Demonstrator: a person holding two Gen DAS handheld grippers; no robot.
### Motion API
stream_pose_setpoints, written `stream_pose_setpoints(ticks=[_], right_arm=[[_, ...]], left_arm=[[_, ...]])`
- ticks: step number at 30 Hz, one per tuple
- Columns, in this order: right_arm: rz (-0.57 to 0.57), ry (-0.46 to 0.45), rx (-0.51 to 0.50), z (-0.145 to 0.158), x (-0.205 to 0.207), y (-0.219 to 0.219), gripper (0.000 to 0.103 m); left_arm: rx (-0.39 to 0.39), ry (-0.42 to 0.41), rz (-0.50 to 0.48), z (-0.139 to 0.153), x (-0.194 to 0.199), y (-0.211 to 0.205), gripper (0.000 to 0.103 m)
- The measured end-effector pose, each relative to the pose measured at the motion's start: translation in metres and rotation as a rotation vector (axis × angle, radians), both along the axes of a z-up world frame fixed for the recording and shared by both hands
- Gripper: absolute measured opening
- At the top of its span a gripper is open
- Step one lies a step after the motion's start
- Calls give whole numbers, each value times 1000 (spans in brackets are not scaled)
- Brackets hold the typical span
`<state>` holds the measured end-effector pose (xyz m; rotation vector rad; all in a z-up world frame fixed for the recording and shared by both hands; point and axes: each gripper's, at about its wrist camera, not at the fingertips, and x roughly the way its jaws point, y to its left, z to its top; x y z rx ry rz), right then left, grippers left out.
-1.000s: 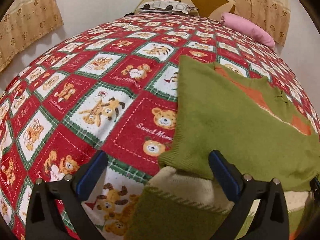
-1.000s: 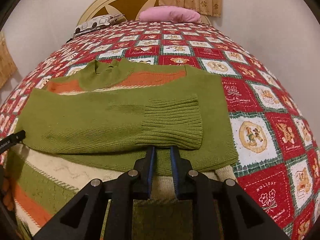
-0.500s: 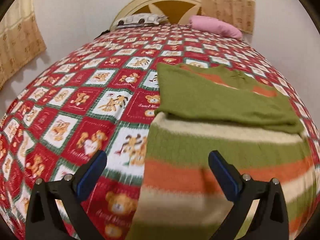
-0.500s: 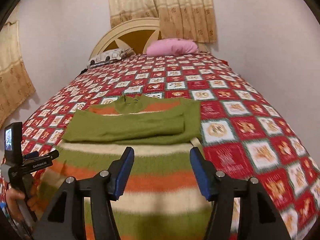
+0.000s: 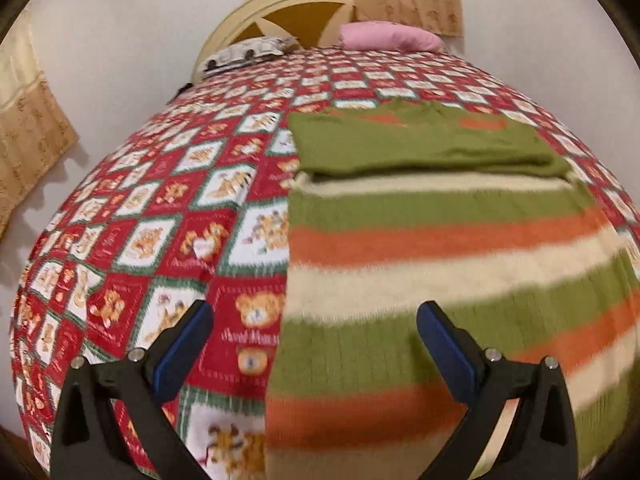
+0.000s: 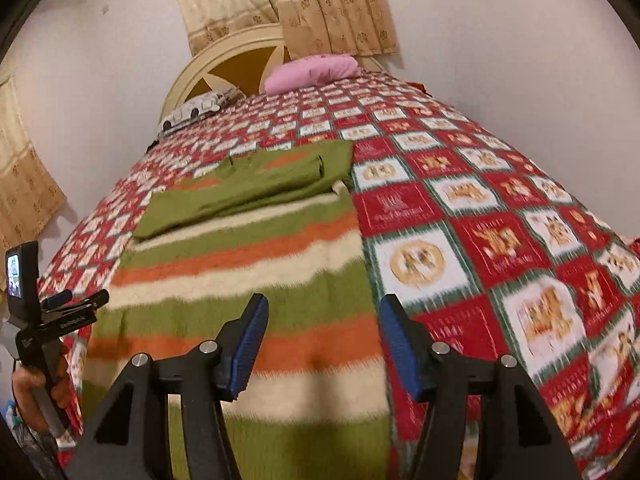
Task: Fold small clothes
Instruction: 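Move both tools over the striped sweater toward its ribbed hem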
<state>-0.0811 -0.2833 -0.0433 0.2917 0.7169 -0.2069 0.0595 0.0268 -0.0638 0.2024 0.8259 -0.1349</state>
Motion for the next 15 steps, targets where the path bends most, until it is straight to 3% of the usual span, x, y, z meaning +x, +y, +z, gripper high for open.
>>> stream_pose_setpoints(ticks=[11, 14, 15], right_arm=[[51, 127, 35, -34, -48, 2, 59], [87, 165, 27, -44, -52, 8, 59], [96, 177, 26, -48, -54, 11, 59]], left_arm=[[-149, 115, -71, -19, -77, 53, 102], [-216, 167, -93, -27, -90, 60, 92], [-234, 190, -105, -30, -92, 60, 84]])
